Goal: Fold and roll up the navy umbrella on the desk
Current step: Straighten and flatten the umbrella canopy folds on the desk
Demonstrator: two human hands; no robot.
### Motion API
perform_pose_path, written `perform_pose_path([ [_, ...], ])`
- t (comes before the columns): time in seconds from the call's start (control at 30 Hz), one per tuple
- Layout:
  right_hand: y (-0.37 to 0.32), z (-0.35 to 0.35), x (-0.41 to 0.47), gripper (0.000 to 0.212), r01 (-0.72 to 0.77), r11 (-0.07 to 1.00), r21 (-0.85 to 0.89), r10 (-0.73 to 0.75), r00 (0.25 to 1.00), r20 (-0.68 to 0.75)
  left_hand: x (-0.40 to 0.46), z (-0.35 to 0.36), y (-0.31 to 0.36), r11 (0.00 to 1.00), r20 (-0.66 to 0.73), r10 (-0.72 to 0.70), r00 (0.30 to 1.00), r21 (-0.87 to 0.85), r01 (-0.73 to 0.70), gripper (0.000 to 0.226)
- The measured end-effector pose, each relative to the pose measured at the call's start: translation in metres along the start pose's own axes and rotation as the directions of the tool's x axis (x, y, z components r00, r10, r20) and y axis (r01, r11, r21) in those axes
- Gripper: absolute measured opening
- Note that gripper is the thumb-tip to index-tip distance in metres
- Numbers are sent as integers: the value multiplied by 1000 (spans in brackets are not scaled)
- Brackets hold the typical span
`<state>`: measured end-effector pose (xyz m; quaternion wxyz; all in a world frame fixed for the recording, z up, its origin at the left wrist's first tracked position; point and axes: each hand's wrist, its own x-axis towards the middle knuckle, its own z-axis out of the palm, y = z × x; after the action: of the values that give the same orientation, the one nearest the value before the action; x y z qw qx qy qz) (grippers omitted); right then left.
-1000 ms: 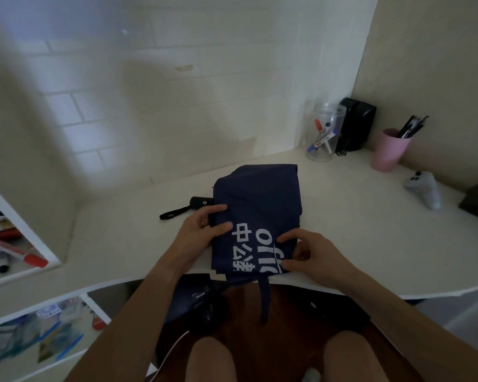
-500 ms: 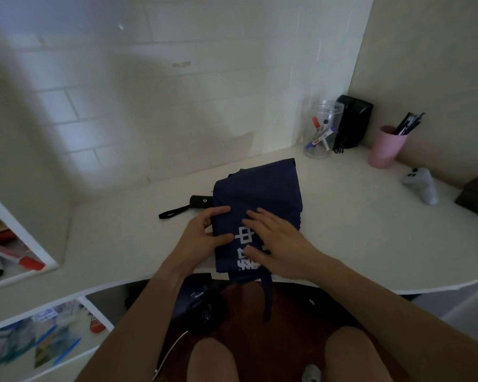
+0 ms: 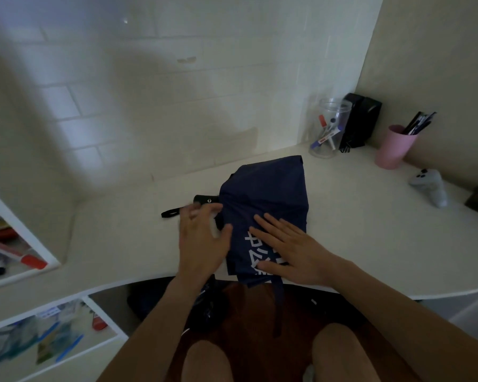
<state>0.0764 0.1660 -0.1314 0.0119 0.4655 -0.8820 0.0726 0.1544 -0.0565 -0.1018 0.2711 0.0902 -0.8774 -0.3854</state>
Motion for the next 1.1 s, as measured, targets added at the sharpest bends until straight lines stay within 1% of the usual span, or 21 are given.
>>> perform_pose_path([
  [0.03,0,-1,0,80,3,1000,6,-3,1000,-5,-3,2,3,964,-17,222,975,155,-217,41],
  [0.07,0,-1,0,82,4,1000,17,-4,1000,-11,-6,6,4,895,100,376,921,220,-389,45],
  [0.1,0,-1,0,85,7,1000,29,-6,1000,-16,-7,11,3,837,286,430,857,229,-496,54],
  [0.13,0,-2,-1,87,13,999,34,-12,1000,-14,-9,16,-1,803,460,396,795,246,-542,63],
  [0.17,1,-2,-2,88,18,1000,26,-18,1000,-3,-12,19,-7,780,578,326,748,282,-558,70],
  [0.2,4,-3,-3,87,18,1000,10,-18,1000,15,-14,21,-15,755,630,276,726,325,-569,73],
  [0.37,27,-10,-15,75,-24,999,-44,28,995,92,-20,20,-31,686,649,241,722,413,-599,71],
  [0.5,49,-14,-31,72,-69,996,-53,75,989,130,-13,19,-32,705,659,244,711,384,-597,73],
  [0.53,50,-17,-33,72,-89,996,-23,91,985,145,-13,19,-33,710,659,248,710,375,-596,72],
  [0.57,49,-22,-34,73,-137,988,69,126,981,151,-12,20,-33,713,658,249,710,372,-595,72],
  [0.6,47,-30,-33,70,-210,954,215,190,975,112,-12,20,-34,714,659,246,711,373,-593,71],
  [0.63,46,-38,-29,62,-264,886,381,281,960,11,-13,21,-34,715,654,248,715,375,-590,70],
  [0.67,48,-47,-21,48,-271,810,519,393,909,-138,-14,22,-34,718,642,254,724,376,-586,69],
  [0.7,51,-57,-10,38,-266,749,606,513,813,-276,-14,22,-34,720,633,260,729,376,-583,69],
  [0.73,56,-68,1,34,-280,688,670,617,711,-337,-14,22,-33,721,631,262,730,375,-583,69],
  [0.77,62,-76,14,37,-316,623,716,692,649,-317,-14,22,-33,720,632,262,729,376,-584,69],
  [0.8,67,-84,26,43,-351,562,749,730,637,-249,-15,23,-33,717,633,261,729,378,-585,69],
  [0.87,77,-91,49,55,-339,434,835,735,670,-110,-14,22,-31,717,637,257,727,379,-585,69],
  [0.93,81,-98,65,62,-255,319,913,710,703,-52,-14,21,-29,723,643,249,724,374,-581,69],
  [1.0,77,-107,72,64,-166,303,938,675,733,-89,-14,19,-28,725,657,236,716,372,-580,69],
  [1.1,65,-124,61,54,-17,317,948,631,751,-197,-13,19,-29,722,664,226,713,377,-580,70],
])
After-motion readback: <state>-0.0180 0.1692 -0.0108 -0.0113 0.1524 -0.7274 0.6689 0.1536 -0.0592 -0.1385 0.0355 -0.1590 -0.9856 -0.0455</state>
